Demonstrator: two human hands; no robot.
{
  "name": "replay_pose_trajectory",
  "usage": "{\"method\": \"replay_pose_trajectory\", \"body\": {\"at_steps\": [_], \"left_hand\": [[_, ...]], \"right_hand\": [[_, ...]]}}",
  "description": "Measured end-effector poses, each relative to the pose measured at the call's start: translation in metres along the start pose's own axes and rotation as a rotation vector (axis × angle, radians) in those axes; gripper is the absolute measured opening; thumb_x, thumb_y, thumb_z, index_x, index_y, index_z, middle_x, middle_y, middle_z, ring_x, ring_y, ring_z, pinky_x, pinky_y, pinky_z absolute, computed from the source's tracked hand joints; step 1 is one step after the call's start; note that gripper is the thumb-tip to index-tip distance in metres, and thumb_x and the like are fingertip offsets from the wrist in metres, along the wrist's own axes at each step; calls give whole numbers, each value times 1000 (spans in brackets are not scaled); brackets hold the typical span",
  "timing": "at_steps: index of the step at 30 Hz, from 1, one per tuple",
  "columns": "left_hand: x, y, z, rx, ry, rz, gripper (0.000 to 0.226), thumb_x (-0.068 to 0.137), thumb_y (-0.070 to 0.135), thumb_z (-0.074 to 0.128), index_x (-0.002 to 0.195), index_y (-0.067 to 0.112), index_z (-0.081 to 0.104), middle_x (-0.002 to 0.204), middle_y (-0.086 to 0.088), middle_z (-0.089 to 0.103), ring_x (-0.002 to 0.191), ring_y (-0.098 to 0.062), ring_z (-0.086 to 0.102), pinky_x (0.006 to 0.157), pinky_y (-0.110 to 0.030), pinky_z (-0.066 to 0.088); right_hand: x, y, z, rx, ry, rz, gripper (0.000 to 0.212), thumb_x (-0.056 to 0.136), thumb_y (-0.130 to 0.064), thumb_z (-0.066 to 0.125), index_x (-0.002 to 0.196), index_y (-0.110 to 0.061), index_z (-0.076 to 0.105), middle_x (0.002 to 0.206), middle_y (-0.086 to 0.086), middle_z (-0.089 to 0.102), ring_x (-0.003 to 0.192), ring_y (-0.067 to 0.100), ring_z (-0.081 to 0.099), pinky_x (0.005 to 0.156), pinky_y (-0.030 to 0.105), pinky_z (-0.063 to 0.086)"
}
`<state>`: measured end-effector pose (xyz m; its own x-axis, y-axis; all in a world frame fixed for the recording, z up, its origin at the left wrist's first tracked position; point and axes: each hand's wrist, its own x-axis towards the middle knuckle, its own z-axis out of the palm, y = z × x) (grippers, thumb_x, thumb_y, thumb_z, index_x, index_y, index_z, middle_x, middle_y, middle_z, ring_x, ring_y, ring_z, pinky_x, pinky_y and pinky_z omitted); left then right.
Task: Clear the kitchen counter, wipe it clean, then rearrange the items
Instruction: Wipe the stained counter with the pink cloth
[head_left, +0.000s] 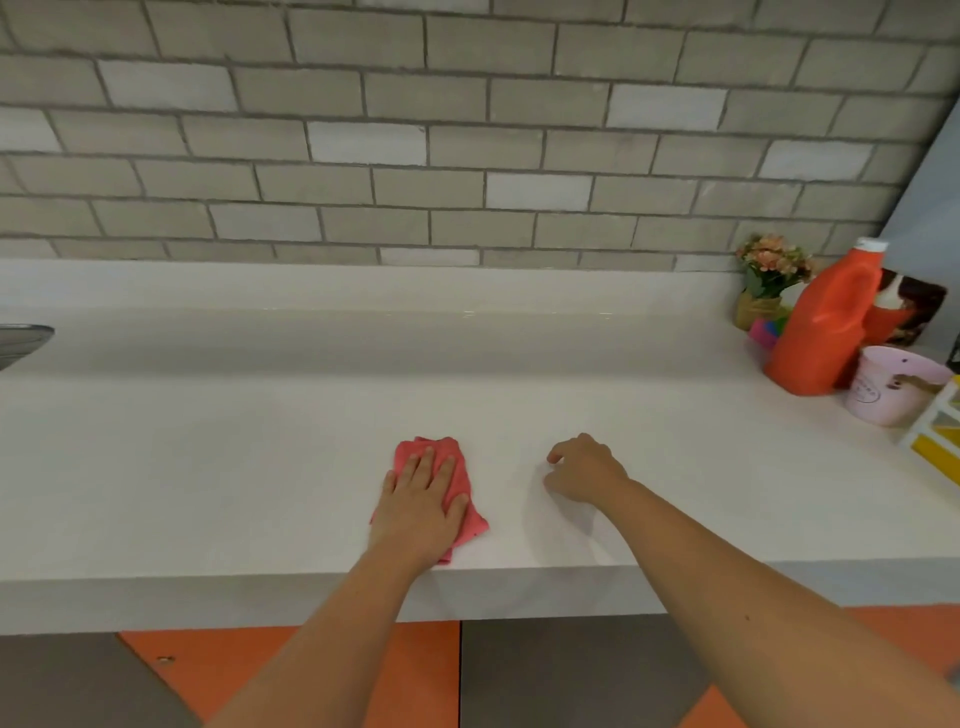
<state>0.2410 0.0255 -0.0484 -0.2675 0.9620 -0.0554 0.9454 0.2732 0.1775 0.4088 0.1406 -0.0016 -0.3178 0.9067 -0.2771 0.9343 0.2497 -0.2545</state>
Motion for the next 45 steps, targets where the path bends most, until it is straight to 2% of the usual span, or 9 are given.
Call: {"method": "replay_pose_trajectory", "body": {"at_steps": [6,10,14,20,24,27,29,33,45], "left_hand": [[0,6,-5,36,-38,5,58,99,43,16,150,20,-1,158,-3,-6,146,-21,-5,118,-43,-2],[4,6,-18,31,-70,12,60,96,43,28,149,19,13,158,-5,7,145,-25,9,117,-47,9],[5,11,-30,-13,19,12,44,93,36,38,132,16,44,142,-8,37,127,-26,38,107,-40,30],[16,42,-53,-267,44,181,26,90,18,42,96,10,65,103,-4,67,95,-21,60,80,-32,49],[26,73,-66,-342,10,260,24,90,20,44,95,11,66,101,-2,67,92,-21,60,69,-26,44],[33,93,-70,-389,2,293,24,90,21,44,93,12,66,97,-2,67,80,-19,56,63,-24,41],[35,107,-72,-408,-1,331,24,90,21,44,93,12,66,95,-1,67,76,-18,54,62,-24,40],[39,135,-73,-441,-15,416,23,91,21,45,93,11,66,86,2,61,74,-16,52,58,-23,38],[39,239,-51,-489,-109,590,21,90,21,48,93,12,67,89,1,64,77,-16,56,69,-29,47]], "right_hand": [[-19,-9,-6,75,11,-26,35,90,-19,50,125,-17,55,132,0,51,119,21,52,83,26,41],[-30,-22,-8,59,-43,-20,32,89,-20,51,119,-14,59,125,2,57,113,22,56,80,28,45],[-38,-32,-18,80,-111,-2,34,89,-21,50,120,-10,59,85,2,58,83,22,58,69,29,46],[-45,-26,-43,104,-61,65,33,92,-25,49,122,-13,56,116,6,61,80,21,62,80,33,52],[-52,-8,-58,132,-21,136,32,92,-25,48,121,-13,55,112,4,61,77,21,64,82,34,54],[-57,6,-65,152,0,204,30,92,-24,48,118,-13,57,82,-1,56,74,21,63,81,34,53],[-60,16,-68,170,16,246,29,91,-23,48,116,-11,58,76,-2,53,72,21,63,79,33,52],[-65,39,-74,193,51,313,29,91,-23,48,115,-10,60,86,2,59,71,21,63,78,32,52],[-93,140,-95,258,126,486,29,92,-22,48,116,-9,58,95,4,60,72,21,63,79,32,53]]}}
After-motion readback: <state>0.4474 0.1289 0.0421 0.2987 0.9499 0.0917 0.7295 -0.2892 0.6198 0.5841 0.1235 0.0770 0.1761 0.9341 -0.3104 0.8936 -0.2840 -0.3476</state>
